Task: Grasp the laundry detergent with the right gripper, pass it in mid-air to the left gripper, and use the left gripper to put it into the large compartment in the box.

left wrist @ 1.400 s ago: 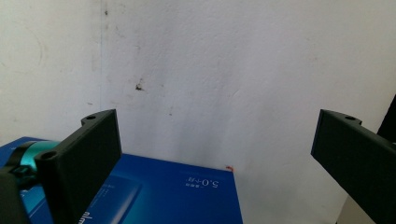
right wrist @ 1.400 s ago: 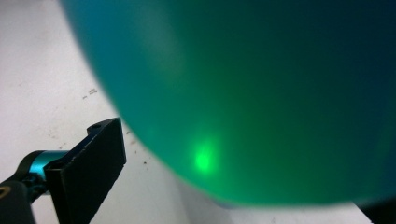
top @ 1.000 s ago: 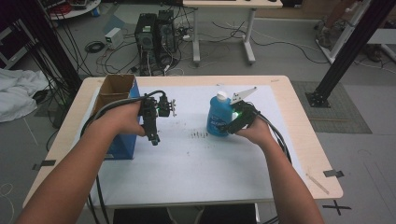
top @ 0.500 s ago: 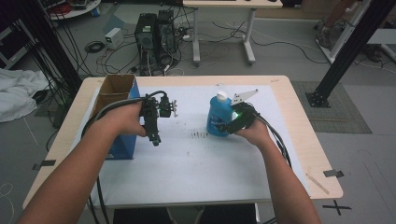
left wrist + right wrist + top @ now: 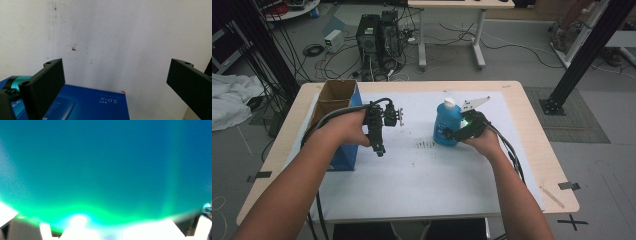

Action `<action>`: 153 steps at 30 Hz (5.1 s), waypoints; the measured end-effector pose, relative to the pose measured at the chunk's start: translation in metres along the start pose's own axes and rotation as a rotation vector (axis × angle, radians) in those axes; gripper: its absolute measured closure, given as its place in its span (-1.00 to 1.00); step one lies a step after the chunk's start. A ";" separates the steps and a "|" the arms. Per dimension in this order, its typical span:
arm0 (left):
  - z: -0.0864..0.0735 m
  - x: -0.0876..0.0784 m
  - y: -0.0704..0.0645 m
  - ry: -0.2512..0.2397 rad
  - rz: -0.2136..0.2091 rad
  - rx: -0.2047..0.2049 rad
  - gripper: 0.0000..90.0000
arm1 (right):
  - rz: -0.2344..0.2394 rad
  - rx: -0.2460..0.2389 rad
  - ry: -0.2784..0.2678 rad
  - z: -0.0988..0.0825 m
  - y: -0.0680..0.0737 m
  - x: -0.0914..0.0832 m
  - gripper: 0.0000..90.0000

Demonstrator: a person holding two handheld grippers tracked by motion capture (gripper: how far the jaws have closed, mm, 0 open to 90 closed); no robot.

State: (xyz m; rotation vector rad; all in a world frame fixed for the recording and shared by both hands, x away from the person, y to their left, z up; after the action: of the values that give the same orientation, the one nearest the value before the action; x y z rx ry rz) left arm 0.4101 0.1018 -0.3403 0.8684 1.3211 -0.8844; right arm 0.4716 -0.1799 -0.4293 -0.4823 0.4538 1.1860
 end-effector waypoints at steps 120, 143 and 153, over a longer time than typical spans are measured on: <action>0.012 -0.066 -0.093 -0.047 -0.042 0.189 -0.96 | 0.319 -0.292 -0.111 0.055 0.148 0.003 0.00; 0.030 -0.059 -0.101 -0.006 -0.083 0.183 -0.96 | 0.347 -0.325 -0.131 0.076 0.160 0.021 0.01; 0.034 -0.055 -0.103 0.003 -0.076 0.173 -0.96 | 0.357 -0.334 -0.149 0.086 0.164 0.023 0.01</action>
State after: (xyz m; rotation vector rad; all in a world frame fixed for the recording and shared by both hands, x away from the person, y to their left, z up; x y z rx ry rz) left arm 0.3278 0.0302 -0.2859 0.9576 1.3008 -1.0692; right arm 0.3301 -0.0642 -0.3917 -0.6102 0.2154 1.6443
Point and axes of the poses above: each handheld gripper's, and its own axes: x roughly forward along the jaws, z roughly out of its top, y roughly to its left, the point moved 3 cm from there along x, roughly forward along the jaws, and after that the axes turned 14 degrees about -x, right-handed, at the moved point
